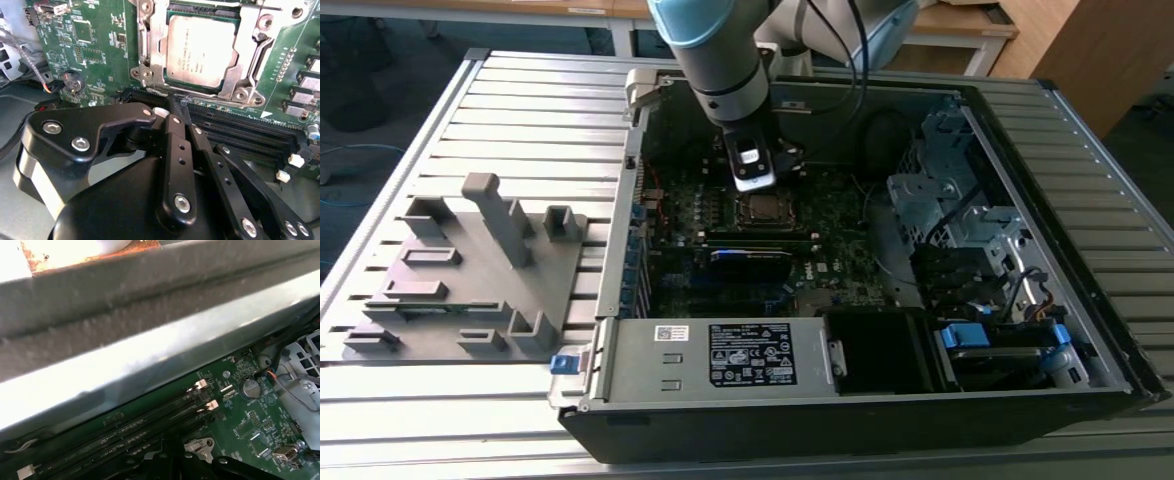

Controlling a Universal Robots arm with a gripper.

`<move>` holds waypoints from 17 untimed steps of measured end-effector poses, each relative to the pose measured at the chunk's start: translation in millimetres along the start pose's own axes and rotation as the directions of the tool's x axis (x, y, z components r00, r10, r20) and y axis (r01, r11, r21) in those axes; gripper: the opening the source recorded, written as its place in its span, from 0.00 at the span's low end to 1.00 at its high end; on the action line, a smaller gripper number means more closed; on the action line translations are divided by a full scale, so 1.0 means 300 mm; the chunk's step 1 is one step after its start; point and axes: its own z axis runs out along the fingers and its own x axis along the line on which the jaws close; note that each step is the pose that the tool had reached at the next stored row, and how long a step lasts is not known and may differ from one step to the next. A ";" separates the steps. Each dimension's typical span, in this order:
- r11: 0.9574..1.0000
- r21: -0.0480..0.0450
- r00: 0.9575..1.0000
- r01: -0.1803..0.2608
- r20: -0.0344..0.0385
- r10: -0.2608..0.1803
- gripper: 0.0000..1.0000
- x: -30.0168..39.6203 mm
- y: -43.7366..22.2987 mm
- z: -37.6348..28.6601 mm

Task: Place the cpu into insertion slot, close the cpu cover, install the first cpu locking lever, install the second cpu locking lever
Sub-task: 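Install the first cpu locking lever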

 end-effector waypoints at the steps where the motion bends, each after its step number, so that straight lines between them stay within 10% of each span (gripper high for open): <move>1: 1.000 0.000 1.000 0.000 0.000 0.000 0.10 -0.001 0.002 -0.005; 8: 1.000 0.000 1.000 0.000 0.000 0.000 0.10 -0.011 0.016 -0.046; 17: 1.000 0.001 1.000 0.000 0.001 0.000 0.10 -0.011 0.017 -0.046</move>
